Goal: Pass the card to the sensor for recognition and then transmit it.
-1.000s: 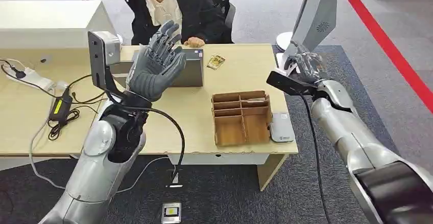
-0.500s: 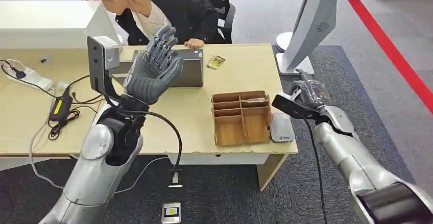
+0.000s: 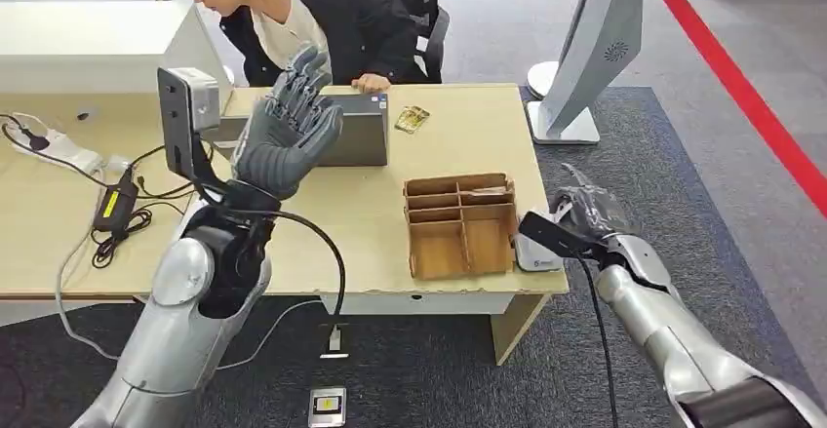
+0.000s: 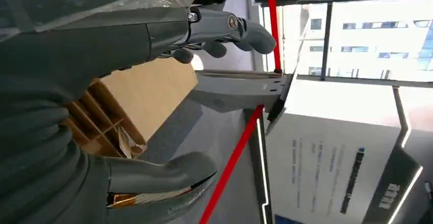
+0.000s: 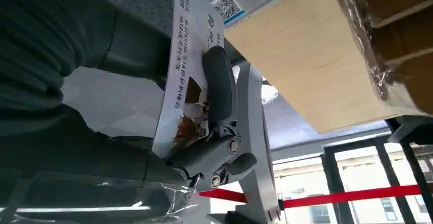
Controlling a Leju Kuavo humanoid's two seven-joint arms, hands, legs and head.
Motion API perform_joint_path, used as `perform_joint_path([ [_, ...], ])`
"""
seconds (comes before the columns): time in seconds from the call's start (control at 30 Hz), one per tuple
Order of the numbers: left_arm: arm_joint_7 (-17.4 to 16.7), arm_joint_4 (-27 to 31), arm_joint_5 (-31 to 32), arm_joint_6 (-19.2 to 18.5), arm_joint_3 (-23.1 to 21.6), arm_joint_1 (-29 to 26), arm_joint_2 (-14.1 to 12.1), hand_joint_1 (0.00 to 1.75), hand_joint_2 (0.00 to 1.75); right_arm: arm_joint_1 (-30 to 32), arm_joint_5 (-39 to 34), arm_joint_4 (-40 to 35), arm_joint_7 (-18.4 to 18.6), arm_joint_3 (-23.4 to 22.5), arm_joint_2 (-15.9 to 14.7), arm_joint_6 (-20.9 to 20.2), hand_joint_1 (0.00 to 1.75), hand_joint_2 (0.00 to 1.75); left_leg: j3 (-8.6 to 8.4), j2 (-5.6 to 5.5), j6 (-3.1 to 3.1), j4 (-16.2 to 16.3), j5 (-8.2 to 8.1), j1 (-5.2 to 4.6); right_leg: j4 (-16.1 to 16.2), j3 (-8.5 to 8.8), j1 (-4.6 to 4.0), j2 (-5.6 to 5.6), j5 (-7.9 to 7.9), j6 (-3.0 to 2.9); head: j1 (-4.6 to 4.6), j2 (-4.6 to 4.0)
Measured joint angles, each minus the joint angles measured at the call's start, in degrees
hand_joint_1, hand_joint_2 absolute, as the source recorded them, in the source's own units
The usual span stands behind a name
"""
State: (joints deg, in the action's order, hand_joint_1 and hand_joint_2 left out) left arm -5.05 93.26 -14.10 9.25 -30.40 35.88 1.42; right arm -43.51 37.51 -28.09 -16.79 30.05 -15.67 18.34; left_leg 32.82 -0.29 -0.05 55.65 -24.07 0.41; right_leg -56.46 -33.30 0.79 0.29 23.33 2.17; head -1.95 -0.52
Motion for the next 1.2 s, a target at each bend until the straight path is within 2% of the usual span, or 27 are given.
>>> perform_joint_path([
  [0.2,0.28,-0.02,-3.06,3.25,-1.81,1.7,-0.74,0.0,1.75,1.44,-1.05,-0.52,-0.13,-0.17,0.04,-0.22,1.75,1.75,-0.01,0.01,0.0,0.0,0.0,0.0,0.01,-0.01,0.0,0.0,0.0,0.0,0.0,0.0],
  [0.53,0.44,-0.24,-3.71,3.63,-3.5,2.68,-1.49,0.0,1.75,2.84,-1.68,-1.46,0.33,-0.63,-0.02,-0.81,1.75,1.75,0.0,0.02,0.0,0.0,0.0,-0.01,0.01,-0.01,0.0,0.02,0.0,0.0,0.0,0.0],
  [0.83,0.98,-1.05,-1.55,0.33,-3.61,1.69,-1.77,0.0,1.75,4.77,-1.66,-2.27,1.92,-1.22,-0.2,-1.44,1.75,1.75,0.01,0.02,0.0,0.0,-0.01,-0.01,0.01,-0.01,0.0,0.02,0.0,0.0,0.0,0.0],
  [1.2,0.98,-1.07,-0.28,-0.88,-2.95,0.26,-1.77,0.0,1.75,5.53,-1.25,-2.14,2.3,-1.62,-0.31,-2.54,1.75,1.75,-0.05,0.02,0.0,-0.01,0.0,0.0,0.02,0.04,0.0,0.02,0.0,0.0,0.0,0.0],
])
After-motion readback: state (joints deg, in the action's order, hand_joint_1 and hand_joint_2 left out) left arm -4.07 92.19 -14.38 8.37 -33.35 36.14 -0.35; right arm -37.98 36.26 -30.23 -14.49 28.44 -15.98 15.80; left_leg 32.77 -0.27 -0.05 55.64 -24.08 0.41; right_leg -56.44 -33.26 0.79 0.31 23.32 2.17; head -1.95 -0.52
